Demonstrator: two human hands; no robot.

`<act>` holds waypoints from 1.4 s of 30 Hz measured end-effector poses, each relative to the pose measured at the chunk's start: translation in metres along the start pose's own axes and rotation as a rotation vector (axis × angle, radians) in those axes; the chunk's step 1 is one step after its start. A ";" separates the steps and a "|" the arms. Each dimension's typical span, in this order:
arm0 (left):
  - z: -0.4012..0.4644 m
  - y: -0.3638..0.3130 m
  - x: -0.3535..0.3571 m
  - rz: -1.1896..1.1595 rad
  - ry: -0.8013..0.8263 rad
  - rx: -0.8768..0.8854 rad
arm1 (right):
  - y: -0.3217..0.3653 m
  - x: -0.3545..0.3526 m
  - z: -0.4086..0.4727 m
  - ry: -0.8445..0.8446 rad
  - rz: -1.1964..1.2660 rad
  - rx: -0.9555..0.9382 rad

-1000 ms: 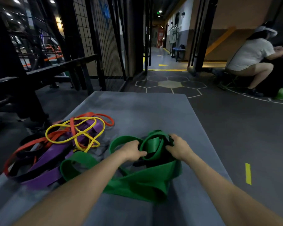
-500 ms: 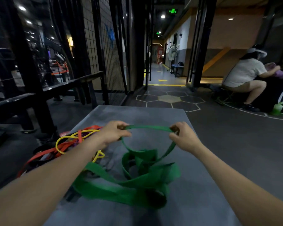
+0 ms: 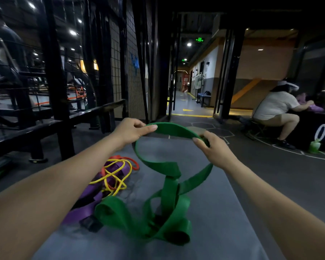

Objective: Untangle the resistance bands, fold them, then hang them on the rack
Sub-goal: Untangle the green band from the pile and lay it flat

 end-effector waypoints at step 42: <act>-0.004 0.050 0.091 -0.009 -0.079 -0.243 | -0.097 0.009 -0.051 0.272 0.006 0.272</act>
Point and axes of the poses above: each hand's wrist, its own z-axis towards the middle knuckle, its own x-axis out of the palm, y = z × x, the point moved 4 cm from there along z, towards the middle knuckle, and after that the axes turned 15 degrees about z, right-handed, at the moved point
